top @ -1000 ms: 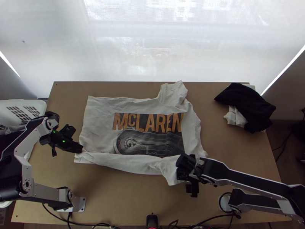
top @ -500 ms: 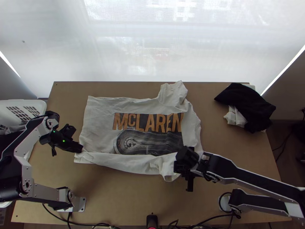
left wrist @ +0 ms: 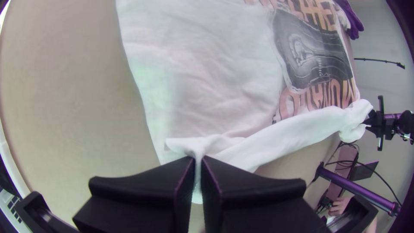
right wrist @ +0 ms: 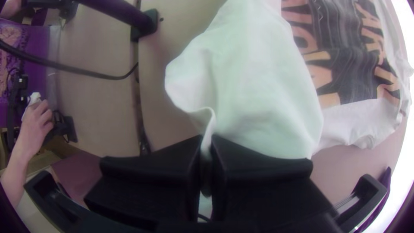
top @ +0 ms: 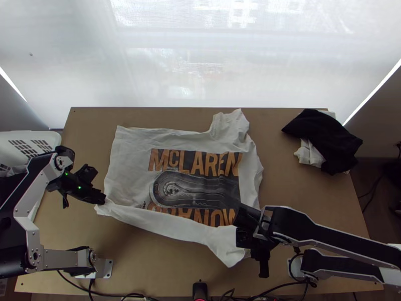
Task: Fold the t-shirt
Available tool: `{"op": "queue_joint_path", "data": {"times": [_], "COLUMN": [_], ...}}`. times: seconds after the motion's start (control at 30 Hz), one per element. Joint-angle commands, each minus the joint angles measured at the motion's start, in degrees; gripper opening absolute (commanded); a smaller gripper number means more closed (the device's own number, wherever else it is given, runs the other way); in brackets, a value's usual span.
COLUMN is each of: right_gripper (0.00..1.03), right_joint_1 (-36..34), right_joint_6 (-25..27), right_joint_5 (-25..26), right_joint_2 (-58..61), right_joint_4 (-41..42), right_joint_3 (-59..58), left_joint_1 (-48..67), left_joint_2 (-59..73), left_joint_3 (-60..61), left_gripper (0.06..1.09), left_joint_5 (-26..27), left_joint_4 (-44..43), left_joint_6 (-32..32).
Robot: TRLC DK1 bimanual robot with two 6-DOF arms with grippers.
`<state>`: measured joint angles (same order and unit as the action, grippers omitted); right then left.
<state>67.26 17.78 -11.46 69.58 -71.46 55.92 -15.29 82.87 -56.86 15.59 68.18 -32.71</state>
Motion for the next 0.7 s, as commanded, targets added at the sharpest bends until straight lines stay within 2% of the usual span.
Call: {"op": "queue_joint_path", "data": {"times": [0.0, 0.07, 0.1, 0.13, 0.2, 0.23, 0.27, 0.3, 0.4, 0.5, 0.67], "right_gripper": [0.03, 0.03, 0.04, 0.15, 0.58, 0.86, 1.00, 0.99, 0.99, 0.99, 0.99], "right_joint_1": [2.08, 2.34, 2.34, 2.17, 1.55, 1.20, 0.76, 0.32, -1.70, -6.44, -22.18], "right_joint_6": [-2.93, -3.19, -3.10, -2.84, -2.66, -2.31, -2.05, -1.70, -1.52, -0.82, 2.87], "right_joint_5": [-6.91, -8.14, -8.49, -8.49, -8.49, -8.40, -8.40, -8.40, -8.49, -8.31, -8.31], "right_joint_2": [1.96, 3.46, 4.42, 5.56, 6.62, 7.06, 7.76, 8.38, 8.20, 7.94, 8.29], "right_joint_4": [-6.67, -6.67, -6.67, -6.50, -5.00, -4.56, -4.48, -3.95, -1.75, -1.49, -2.98], "right_joint_3": [-1.52, -2.22, -2.57, -3.10, -4.68, -5.65, -6.79, -7.76, -9.34, -7.32, 2.88], "left_joint_1": [0.70, 1.31, 1.58, 2.02, 2.54, 2.72, 2.90, 2.81, 2.02, -0.97, -3.96], "left_joint_2": [-2.36, -2.19, -2.10, -1.75, -0.52, 0.01, 0.63, 1.15, 1.77, 2.12, 6.95], "left_joint_3": [1.23, 3.25, 4.48, 5.97, 9.05, 10.63, 11.86, 12.83, 12.30, 4.57, -13.19], "left_gripper": [0.28, 0.30, 0.39, 0.50, 0.73, 0.86, 0.98, 1.02, 1.03, 1.03, 1.03], "left_joint_5": [-0.04, -0.21, -0.39, -1.27, -3.03, -3.99, -4.70, -5.31, -7.33, -8.65, -7.16], "left_joint_4": [7.84, 10.66, 11.97, 12.76, 13.29, 13.82, 14.17, 14.17, 15.40, 16.98, 16.19], "left_joint_6": [-2.80, -4.21, -5.00, -5.08, -5.70, -6.23, -6.75, -7.28, -8.95, -11.50, -12.64]}}
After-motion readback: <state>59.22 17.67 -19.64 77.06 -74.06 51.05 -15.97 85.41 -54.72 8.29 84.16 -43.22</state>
